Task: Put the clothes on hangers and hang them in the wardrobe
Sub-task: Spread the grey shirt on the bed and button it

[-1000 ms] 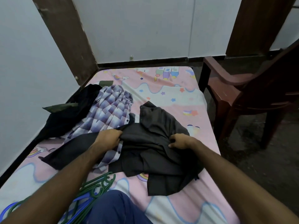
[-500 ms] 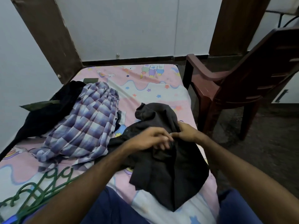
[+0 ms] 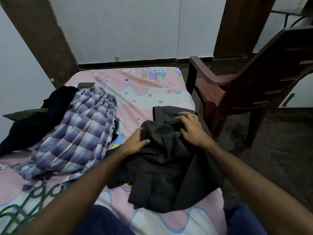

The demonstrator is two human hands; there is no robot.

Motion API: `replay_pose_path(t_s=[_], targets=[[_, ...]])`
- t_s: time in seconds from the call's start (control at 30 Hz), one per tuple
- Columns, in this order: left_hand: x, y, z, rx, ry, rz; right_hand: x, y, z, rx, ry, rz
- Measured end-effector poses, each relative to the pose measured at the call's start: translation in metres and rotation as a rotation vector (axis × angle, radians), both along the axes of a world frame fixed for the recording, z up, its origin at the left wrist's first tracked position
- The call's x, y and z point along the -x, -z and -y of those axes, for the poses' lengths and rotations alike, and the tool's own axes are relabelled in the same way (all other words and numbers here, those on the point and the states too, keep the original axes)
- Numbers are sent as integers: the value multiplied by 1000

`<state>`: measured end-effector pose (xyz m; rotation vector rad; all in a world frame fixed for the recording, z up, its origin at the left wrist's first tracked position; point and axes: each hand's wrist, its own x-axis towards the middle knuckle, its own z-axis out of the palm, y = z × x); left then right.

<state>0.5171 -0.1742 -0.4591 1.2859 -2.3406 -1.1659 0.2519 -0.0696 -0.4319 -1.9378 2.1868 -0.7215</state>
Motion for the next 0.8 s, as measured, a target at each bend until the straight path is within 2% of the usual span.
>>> replay_pose_path(t_s=[0.07, 0.13, 0.2, 0.27, 0.33, 0.4, 0.5, 0.57, 0.67, 0.73, 0.8], targets=[[14, 11, 1, 101, 146, 125, -7, 9, 17, -38, -62, 148], [25, 12, -4, 175, 207, 193, -2, 18, 30, -200, -104, 266], [33, 15, -3, 236, 182, 158, 12, 29, 37, -426, -140, 237], [35, 13, 5, 439, 129, 197, 22, 39, 36, -542, -162, 169], [33, 15, 21, 643, 188, 353, 28, 47, 32, -514, -145, 215], [32, 21, 28, 717, 317, 446, 33, 51, 28, -458, -103, 345], [39, 19, 13, 773, 451, 401, 41, 53, 25, -354, -87, 612], [47, 1, -10, 629, 478, 278, 43, 46, 21, -284, -27, 782], [64, -28, -58, 313, 642, 142, 47, 26, 11, -269, 28, 964], [73, -47, -88, 20, 732, 162, 51, 15, 0, -301, 32, 1096], [76, -57, -98, -282, 705, 141, 55, 9, -14, -265, 53, 1227]])
